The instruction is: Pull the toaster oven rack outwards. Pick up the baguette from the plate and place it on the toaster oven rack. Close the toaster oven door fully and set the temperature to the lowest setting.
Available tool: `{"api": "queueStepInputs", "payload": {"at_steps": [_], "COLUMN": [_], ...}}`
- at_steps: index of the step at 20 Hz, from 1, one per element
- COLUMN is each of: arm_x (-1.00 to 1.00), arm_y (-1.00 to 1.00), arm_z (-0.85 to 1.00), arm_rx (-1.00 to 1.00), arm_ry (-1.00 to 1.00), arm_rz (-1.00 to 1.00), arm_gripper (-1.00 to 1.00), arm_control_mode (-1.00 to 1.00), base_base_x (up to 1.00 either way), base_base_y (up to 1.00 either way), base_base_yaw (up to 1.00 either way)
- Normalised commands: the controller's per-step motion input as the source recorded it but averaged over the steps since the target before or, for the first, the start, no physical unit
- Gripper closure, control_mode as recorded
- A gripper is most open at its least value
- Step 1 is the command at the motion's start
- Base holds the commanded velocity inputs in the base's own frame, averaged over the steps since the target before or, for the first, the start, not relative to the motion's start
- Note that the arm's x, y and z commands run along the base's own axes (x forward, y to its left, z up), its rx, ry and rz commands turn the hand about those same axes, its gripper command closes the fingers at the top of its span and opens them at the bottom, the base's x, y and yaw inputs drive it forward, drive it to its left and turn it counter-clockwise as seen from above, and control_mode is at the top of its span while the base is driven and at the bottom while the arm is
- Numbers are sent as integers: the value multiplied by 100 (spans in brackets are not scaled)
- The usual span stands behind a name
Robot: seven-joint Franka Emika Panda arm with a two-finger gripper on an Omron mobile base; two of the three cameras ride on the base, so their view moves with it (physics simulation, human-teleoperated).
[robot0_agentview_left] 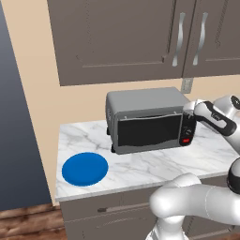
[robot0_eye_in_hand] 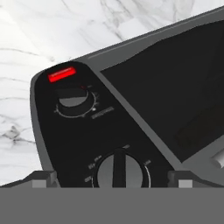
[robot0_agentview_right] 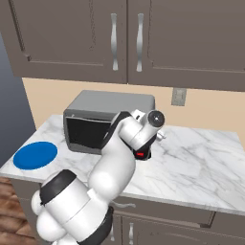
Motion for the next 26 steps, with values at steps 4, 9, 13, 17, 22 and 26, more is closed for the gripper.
{"api": "queueStepInputs", "payload": {"at_steps": [4, 9, 13, 17, 22, 26], "arm_x": [21, 20, 18, 8, 0, 5], "arm_y": [0, 0, 0, 0, 0, 0], "arm_z": [-11, -8, -1, -1, 0, 0], "arm_rx": [-3, -3, -3, -1, 0, 0], "arm_ry": [-1, 0, 0, 0, 0, 0], "arm_rz": [0, 0, 0, -1, -5, -6], "arm_gripper": [-100, -100, 100, 100, 100, 100], "arm_control_mode": [-100, -100, -100, -100, -100, -100], "base_base_x": [0, 0, 0, 0, 0, 0], "base_base_y": [0, 0, 0, 0, 0, 0], "base_base_yaw": [0, 0, 0, 0, 0, 0]}}
